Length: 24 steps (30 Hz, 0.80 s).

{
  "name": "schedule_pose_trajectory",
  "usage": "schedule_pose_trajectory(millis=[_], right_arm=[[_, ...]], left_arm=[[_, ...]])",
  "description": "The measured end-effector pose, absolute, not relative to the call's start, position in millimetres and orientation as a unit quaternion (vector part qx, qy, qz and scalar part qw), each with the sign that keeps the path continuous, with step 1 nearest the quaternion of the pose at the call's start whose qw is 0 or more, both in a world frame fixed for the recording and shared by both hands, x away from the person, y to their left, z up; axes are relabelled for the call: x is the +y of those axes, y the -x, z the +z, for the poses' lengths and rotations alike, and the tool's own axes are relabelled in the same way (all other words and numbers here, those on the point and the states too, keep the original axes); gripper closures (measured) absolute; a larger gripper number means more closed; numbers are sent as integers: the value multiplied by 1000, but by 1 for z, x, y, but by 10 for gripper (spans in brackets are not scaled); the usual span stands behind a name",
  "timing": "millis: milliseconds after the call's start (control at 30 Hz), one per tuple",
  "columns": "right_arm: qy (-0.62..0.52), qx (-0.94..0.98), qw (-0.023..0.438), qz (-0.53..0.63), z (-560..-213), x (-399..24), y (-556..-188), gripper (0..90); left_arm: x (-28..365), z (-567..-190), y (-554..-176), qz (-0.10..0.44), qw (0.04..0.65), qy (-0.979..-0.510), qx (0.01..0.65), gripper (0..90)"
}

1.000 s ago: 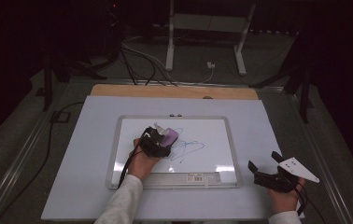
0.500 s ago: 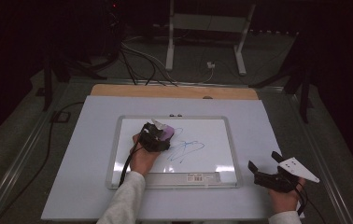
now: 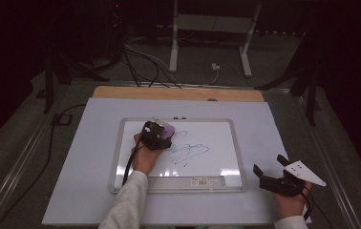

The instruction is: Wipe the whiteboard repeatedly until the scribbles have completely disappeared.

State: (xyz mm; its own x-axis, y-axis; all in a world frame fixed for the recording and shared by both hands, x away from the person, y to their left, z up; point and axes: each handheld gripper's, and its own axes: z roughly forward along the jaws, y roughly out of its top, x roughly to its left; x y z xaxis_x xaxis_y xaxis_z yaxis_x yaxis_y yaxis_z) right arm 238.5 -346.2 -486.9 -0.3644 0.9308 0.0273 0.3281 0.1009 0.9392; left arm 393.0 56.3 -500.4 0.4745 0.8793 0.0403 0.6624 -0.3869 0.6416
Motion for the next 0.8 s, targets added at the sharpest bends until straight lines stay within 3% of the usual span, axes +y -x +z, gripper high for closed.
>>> schedule_pose_trajectory(millis=[267,600,800], right_arm=[[-470,669,315,482,-487,-348,-238,0],[-471,668,316,482,-486,-349,-237,1],[-471,668,315,482,-487,-349,-238,1]], left_arm=[[25,-498,-373,186,281,-850,406,417],[41,-499,-404,200,267,-820,466,417],[32,-497,-416,210,249,-821,469,417]])
